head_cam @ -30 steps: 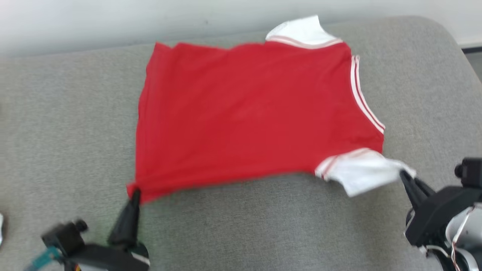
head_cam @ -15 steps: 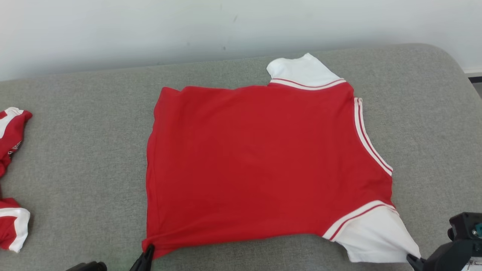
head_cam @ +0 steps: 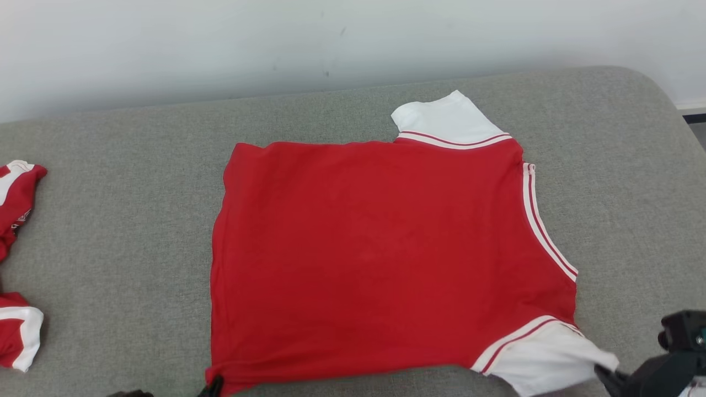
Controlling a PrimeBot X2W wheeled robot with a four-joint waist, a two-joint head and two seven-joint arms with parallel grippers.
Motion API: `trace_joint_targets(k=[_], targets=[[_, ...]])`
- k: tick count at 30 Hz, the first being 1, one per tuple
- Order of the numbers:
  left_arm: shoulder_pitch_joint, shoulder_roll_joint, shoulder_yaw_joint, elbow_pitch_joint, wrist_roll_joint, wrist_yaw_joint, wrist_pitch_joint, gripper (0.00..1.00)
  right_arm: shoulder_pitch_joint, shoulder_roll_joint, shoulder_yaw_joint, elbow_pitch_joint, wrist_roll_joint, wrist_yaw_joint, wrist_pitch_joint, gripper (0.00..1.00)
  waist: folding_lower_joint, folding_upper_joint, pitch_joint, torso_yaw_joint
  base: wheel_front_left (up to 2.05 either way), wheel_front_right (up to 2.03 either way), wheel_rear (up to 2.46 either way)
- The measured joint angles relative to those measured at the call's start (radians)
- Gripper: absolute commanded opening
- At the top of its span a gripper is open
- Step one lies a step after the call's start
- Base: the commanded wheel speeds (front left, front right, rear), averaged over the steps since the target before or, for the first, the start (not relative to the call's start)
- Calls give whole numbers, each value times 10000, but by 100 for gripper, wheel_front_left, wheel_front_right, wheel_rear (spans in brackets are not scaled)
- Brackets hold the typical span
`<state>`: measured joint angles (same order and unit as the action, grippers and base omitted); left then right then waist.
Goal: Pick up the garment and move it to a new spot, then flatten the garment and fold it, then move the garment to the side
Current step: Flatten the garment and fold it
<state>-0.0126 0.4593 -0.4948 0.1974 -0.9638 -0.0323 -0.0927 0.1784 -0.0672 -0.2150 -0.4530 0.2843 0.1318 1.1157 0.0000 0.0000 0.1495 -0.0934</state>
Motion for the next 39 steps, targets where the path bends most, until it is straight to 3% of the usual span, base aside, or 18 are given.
trace_joint_targets(k=[9, 15, 25, 39], targets=[[-842, -236, 190, -523, -182, -159, -8, 0, -1549, -366, 261, 754, 311, 0, -1674, 0, 1, 1, 162, 85, 0, 0, 0], [-1622, -462, 167, -560, -157, 13, 222, 0, -2596, -756, 500, 1455, 290, 0, -2374, 0, 1, 1, 317, 130, 0, 0, 0], [-3079, -1005, 201, 439, 201, 512, 134, 0, -4167, -1081, 1001, 3394, 192, 0, -3712, 0, 1, 1, 777, 177, 0, 0, 0], [-4248, -1095, 257, 1509, 696, 761, -293, 0, -5802, -1607, 1887, 4970, 153, 0, -5532, 0, 2, 1, 1560, 88, 0, 0, 0]])
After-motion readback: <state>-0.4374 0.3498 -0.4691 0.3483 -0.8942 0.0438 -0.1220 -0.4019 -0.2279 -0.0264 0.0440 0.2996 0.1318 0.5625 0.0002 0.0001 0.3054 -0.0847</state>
